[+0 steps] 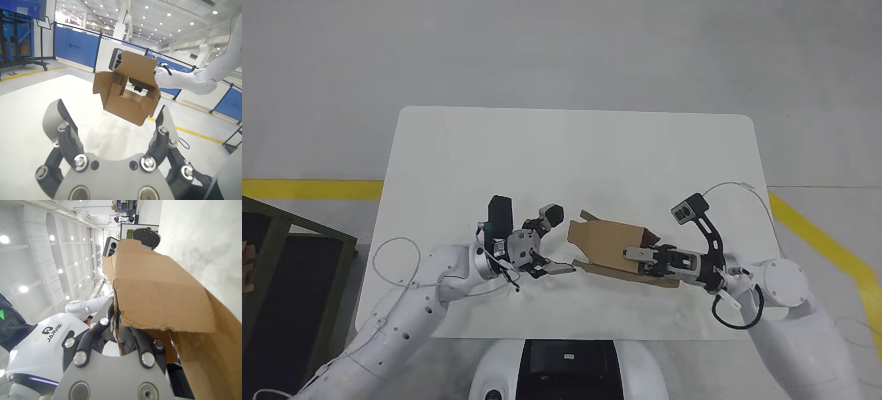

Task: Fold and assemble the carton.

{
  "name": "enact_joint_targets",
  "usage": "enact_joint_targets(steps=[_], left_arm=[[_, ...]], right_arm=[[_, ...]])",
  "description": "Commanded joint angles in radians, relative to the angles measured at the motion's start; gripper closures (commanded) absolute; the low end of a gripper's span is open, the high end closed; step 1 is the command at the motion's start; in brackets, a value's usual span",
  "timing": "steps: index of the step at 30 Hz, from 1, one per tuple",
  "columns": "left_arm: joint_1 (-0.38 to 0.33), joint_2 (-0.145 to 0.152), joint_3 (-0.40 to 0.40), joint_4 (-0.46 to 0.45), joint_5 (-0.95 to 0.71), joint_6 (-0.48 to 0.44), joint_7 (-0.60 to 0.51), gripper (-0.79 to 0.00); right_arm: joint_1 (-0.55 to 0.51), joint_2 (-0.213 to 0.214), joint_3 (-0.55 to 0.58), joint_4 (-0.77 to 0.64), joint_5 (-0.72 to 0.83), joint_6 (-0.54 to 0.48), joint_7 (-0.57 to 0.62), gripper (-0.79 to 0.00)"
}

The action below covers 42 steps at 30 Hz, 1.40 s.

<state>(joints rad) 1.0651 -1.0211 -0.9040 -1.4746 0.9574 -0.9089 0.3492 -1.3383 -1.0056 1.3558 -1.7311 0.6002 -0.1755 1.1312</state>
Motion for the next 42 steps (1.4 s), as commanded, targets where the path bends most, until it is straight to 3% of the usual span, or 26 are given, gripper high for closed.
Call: enact_joint_targets(steps=[1, 22, 42], left_arm=[[-0.011, -0.005, 0.007, -0.002, 0.006, -0.001, -0.01, -0.785], [-0.075, -0.058, 0.043, 0.037, -0.03, 0.025, -0.057, -0.785], [-0.062, -0.08, 0.028, 0.037, -0.012, -0.004, -0.077, -0.785]], right_arm=[[-0.001, 0.0, 0.001, -0.002, 0.001, 0.0, 0.0, 0.0], [-0.003, 0.0, -0.003, -0.01, 0.006, 0.001, -0.001, 0.0], [-0.004, 0.0, -0.003, -0.011, 0.009, 0.0, -0.003, 0.0]])
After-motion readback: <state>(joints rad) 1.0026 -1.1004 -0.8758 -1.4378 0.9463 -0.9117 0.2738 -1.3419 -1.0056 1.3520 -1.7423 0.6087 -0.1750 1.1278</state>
